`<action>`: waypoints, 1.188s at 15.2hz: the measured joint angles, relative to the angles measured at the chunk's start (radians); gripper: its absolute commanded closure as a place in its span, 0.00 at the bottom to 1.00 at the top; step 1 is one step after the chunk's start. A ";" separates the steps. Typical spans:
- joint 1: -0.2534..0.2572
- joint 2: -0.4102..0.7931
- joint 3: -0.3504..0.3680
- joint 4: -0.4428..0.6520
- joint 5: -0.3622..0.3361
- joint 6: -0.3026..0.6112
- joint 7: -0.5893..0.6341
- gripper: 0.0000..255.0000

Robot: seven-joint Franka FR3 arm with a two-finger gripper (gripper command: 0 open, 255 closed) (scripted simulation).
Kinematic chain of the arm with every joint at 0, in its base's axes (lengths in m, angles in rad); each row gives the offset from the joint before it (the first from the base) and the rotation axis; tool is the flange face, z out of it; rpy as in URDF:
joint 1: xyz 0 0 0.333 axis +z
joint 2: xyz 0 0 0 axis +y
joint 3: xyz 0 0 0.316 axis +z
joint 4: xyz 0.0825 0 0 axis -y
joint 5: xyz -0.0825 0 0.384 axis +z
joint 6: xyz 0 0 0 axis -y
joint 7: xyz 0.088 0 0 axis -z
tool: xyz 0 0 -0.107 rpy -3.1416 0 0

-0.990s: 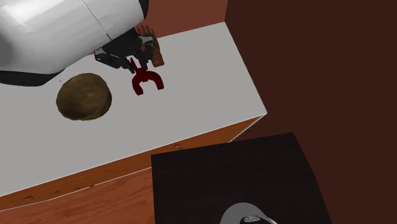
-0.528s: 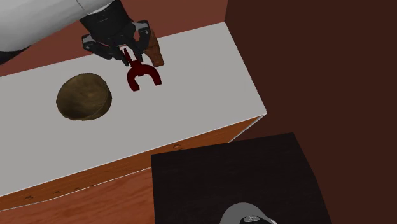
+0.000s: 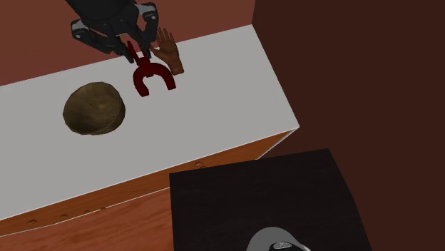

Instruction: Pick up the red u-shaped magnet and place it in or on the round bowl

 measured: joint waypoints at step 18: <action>0.238 0.382 0.147 0.626 -0.187 -0.301 0.419 1.00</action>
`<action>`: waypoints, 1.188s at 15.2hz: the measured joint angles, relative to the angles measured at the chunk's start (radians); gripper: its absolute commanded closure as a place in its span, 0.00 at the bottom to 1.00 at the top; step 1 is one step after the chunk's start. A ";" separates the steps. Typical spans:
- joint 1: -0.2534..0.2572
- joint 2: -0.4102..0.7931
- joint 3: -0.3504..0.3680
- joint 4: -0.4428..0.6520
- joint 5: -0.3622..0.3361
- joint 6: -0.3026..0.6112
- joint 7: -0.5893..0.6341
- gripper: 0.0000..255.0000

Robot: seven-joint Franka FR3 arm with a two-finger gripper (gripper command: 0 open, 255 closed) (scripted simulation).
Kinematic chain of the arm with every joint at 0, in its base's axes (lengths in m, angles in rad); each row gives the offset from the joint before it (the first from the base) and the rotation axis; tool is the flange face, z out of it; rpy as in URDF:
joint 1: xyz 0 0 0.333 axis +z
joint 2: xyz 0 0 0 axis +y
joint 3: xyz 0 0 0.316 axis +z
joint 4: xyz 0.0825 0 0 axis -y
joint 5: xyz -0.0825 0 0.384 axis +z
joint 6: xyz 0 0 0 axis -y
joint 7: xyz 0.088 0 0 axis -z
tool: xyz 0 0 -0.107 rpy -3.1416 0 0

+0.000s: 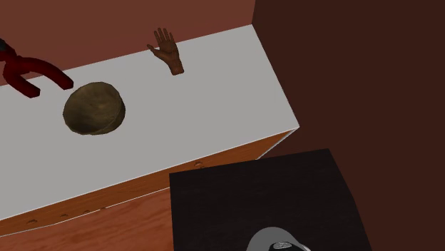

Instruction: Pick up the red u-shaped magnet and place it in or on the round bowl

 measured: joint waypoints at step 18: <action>0.025 0.088 -0.016 -0.105 -0.057 0.180 0.060 1.00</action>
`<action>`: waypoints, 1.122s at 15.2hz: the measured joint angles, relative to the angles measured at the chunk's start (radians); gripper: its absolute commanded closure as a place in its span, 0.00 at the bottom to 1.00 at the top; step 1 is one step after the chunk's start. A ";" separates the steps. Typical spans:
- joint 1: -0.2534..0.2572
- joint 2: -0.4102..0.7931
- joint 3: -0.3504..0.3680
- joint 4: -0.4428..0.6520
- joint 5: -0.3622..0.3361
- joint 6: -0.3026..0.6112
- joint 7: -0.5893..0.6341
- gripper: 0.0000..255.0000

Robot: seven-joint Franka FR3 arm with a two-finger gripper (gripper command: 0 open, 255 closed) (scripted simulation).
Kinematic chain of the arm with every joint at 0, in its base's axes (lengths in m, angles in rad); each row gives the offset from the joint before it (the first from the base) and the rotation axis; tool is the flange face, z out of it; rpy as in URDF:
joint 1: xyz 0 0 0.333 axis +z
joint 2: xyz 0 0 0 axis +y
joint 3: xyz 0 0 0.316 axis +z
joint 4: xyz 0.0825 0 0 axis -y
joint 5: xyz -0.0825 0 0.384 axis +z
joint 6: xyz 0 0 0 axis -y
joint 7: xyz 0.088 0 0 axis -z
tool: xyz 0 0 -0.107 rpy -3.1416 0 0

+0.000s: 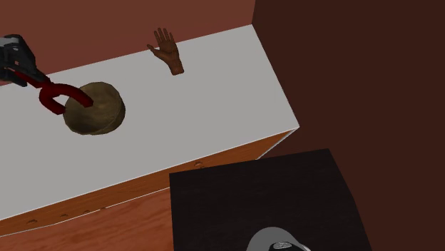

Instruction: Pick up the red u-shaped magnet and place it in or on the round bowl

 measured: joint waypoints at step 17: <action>0.010 0.058 -0.018 -0.038 -0.035 0.091 0.023 0.00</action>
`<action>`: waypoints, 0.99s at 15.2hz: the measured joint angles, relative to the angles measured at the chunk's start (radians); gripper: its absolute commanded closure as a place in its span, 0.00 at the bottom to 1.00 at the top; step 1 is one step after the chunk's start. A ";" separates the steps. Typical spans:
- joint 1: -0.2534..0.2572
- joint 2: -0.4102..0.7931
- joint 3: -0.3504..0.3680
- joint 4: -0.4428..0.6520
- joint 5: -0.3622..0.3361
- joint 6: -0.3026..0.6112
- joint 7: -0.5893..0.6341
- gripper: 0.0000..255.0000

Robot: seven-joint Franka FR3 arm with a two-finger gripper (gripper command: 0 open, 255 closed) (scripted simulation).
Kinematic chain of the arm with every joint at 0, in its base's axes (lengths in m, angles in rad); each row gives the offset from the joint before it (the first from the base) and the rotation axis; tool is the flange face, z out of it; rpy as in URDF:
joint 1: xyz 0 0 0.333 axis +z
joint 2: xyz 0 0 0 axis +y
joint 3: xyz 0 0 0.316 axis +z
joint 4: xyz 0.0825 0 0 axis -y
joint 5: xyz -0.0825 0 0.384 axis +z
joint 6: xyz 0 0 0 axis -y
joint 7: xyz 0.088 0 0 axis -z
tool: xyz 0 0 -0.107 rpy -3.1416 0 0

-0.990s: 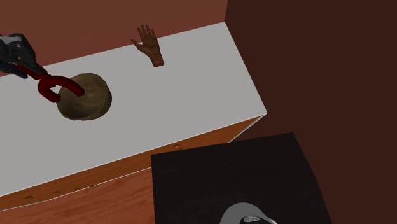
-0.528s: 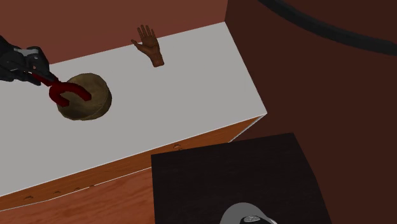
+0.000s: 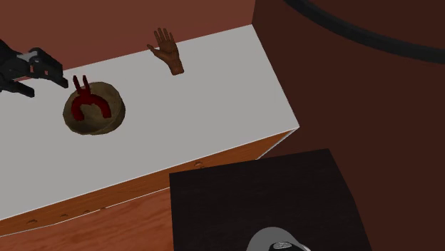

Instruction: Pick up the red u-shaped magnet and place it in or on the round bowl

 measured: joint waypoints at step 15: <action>-0.010 -0.062 0.020 0.042 0.038 -0.098 -0.023 0.00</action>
